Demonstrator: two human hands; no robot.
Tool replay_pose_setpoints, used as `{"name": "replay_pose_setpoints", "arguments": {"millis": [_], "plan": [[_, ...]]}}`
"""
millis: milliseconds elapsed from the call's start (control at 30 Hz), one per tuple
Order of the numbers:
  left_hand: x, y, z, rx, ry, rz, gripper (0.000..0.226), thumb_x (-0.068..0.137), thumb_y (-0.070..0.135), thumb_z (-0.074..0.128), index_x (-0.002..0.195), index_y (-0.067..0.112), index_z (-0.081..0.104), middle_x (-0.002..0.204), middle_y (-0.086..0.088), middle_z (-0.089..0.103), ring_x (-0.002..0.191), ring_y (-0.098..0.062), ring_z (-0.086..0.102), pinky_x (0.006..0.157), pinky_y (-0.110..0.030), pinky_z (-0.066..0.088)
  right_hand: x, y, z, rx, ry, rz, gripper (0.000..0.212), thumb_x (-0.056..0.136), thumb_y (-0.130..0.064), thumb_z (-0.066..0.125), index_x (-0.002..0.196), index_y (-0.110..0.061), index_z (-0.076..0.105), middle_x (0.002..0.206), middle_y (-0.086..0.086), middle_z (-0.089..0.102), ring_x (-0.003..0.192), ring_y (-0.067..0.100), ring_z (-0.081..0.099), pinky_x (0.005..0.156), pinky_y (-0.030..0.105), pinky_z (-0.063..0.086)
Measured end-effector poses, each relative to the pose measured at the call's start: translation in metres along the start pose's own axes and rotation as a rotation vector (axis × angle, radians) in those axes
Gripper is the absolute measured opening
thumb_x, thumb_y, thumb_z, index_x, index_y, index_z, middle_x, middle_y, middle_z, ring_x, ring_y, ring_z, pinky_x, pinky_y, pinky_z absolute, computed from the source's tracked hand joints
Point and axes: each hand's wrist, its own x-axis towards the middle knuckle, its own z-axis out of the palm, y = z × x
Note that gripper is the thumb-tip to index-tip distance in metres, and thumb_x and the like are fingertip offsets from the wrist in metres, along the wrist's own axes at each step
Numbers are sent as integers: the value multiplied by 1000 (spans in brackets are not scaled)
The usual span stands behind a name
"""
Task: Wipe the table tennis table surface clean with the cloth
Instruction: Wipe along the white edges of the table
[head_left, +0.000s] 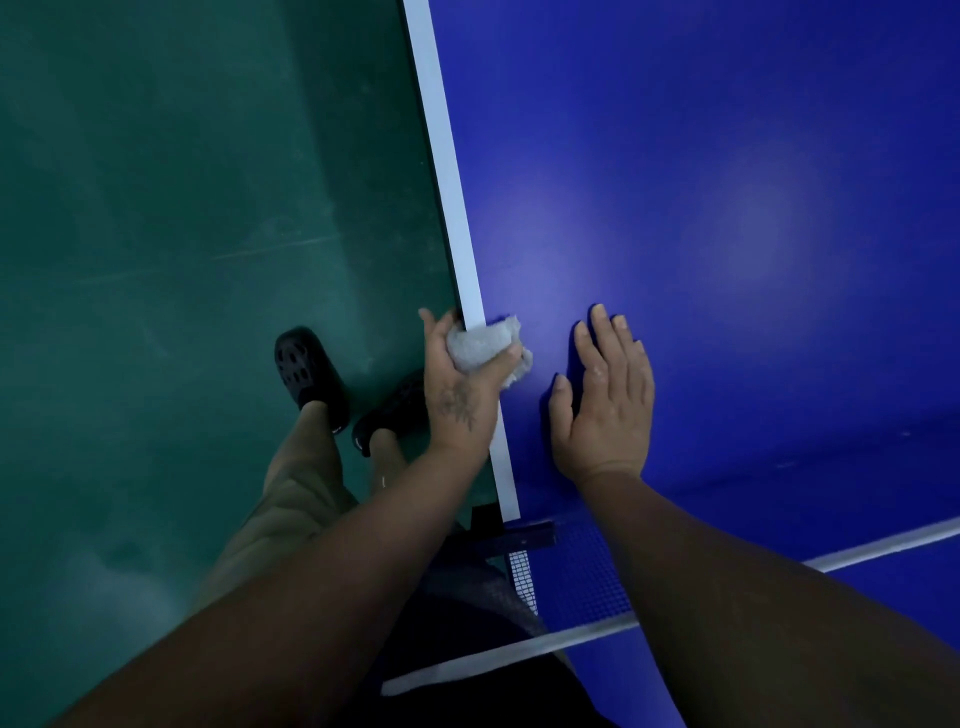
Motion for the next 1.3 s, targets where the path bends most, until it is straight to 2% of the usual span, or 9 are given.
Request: {"name": "replay_pose_setpoints", "arguments": {"millis": [200, 300, 400, 533, 667, 833, 967, 1167, 1300], "plan": [[-36, -15, -8, 98, -84, -119, 114, 86, 33, 87, 170, 28, 10, 170, 0, 29, 152, -20, 37, 110, -15, 28, -1, -1, 1, -11, -1, 12, 53, 104, -21, 53, 155, -6, 50, 170, 9, 38, 161, 27, 28, 131, 50, 24], [-48, -35, -12, 35, -128, -185, 125, 71, 38, 90, 169, 27, 14, 167, -5, 38, 147, -23, 47, 125, -40, 36, -1, -1, 2, -14, -10, 12, 54, 104, -22, 51, 156, -7, 48, 170, 9, 37, 161, 27, 28, 132, 49, 21], [-37, -34, -8, -47, -119, -236, 113, 80, 5, 82, 169, 20, 14, 133, -13, 64, 100, -11, 74, 90, -42, 62, -1, -1, 3, -23, -12, 11, 54, 104, -22, 51, 155, -7, 48, 170, 9, 37, 161, 27, 28, 132, 49, 21], [21, 6, 3, -68, -92, -199, 113, 81, -22, 62, 169, 21, 6, 118, -29, 63, 60, -17, 71, 48, -36, 57, -1, 0, 2, -10, -10, 1, 52, 105, -22, 51, 155, -5, 50, 169, 11, 38, 160, 29, 29, 131, 51, 23], [49, 35, 4, -82, -53, -119, 128, 54, 6, 76, 168, 25, 18, 146, -30, 52, 114, -43, 68, 85, -52, 62, -2, -1, 0, 2, -14, 3, 53, 105, -22, 51, 155, -5, 50, 170, 10, 37, 161, 29, 28, 131, 52, 23], [-6, 15, -2, 85, -85, -57, 123, 71, 49, 91, 167, 25, 19, 161, -7, 42, 138, -25, 55, 113, -39, 51, 0, 0, 0, -6, -5, 6, 53, 105, -21, 53, 155, -6, 50, 170, 8, 37, 161, 27, 27, 132, 48, 20], [-20, -15, -7, 222, -88, -45, 97, 94, 42, 74, 167, 14, 17, 165, -5, 40, 146, -20, 46, 97, 4, 34, -1, 0, -1, -3, -10, 10, 53, 104, -21, 53, 154, -6, 51, 170, 8, 37, 162, 26, 25, 132, 48, 20], [49, 34, 4, 206, -55, -10, 96, 94, 49, 78, 160, 7, 23, 121, -5, 63, 97, -12, 67, 74, -6, 54, 2, -2, -5, 20, -26, 7, 53, 105, -22, 52, 156, -7, 49, 171, 7, 36, 162, 25, 25, 133, 48, 19], [95, 78, 9, 175, -54, 68, 115, 74, 69, 87, 153, 5, 33, 128, -23, 66, 104, -36, 72, 84, -29, 63, 2, -3, -6, 28, -29, 3, 54, 105, -21, 53, 157, -7, 48, 171, 7, 36, 162, 25, 26, 133, 48, 19]]}}
